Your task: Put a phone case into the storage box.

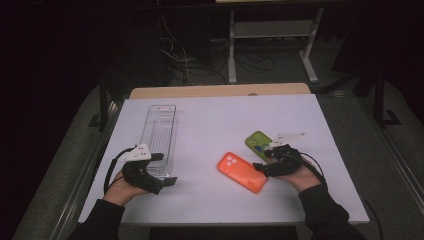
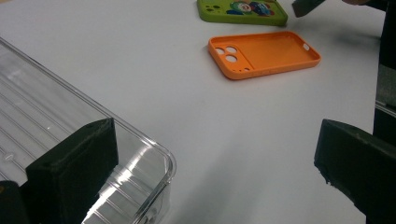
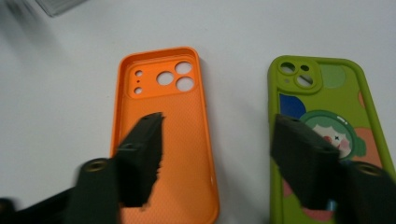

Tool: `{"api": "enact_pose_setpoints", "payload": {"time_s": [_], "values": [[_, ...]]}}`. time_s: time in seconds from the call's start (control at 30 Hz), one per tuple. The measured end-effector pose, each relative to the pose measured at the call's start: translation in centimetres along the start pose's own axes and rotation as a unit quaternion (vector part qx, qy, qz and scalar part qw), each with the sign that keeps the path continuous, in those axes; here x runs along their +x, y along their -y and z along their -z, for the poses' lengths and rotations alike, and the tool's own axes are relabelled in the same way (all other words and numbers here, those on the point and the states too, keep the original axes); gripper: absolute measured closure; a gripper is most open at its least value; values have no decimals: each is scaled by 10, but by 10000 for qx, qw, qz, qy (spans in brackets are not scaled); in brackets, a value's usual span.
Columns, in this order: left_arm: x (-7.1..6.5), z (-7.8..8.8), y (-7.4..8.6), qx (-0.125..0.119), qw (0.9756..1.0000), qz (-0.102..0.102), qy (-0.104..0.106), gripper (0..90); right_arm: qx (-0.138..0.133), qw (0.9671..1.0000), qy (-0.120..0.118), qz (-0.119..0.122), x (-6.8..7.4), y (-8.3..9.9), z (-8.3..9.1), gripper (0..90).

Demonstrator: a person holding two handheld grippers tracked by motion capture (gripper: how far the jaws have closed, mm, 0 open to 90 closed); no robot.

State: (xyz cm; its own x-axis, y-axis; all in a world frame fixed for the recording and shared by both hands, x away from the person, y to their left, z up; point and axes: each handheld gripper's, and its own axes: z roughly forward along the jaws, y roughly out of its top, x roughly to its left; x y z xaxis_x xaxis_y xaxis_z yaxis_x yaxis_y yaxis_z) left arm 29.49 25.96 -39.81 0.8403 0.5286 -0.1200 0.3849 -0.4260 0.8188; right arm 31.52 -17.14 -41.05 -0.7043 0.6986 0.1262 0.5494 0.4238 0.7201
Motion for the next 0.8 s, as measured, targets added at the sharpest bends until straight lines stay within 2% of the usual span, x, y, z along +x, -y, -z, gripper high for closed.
{"api": "enact_pose_setpoints", "payload": {"time_s": [0.1,0.13,0.2,0.27,0.37,0.57,0.8], "values": [[0,0,0,2,10000,-1,5,0,-5,9999,77,-67,1,9,3,204],[0,0,0,2,10000,2,6,0,5,9999,75,-81,3,14,5,135],[0,0,-1,-6,10000,15,12,0,-18,10000,79,-34,3,16,5,123],[0,0,-1,-13,10000,13,16,0,-116,9999,32,-32,4,25,10,66],[-1,-1,-1,-34,10000,43,26,0,-40,10000,-7,-22,5,30,12,15],[0,-2,-2,-33,10000,-13,28,0,-86,9999,-96,-90,5,39,17,0],[1,-2,-2,-6,10000,-52,29,0,-140,9999,-52,-35,4,34,23,0]]}}
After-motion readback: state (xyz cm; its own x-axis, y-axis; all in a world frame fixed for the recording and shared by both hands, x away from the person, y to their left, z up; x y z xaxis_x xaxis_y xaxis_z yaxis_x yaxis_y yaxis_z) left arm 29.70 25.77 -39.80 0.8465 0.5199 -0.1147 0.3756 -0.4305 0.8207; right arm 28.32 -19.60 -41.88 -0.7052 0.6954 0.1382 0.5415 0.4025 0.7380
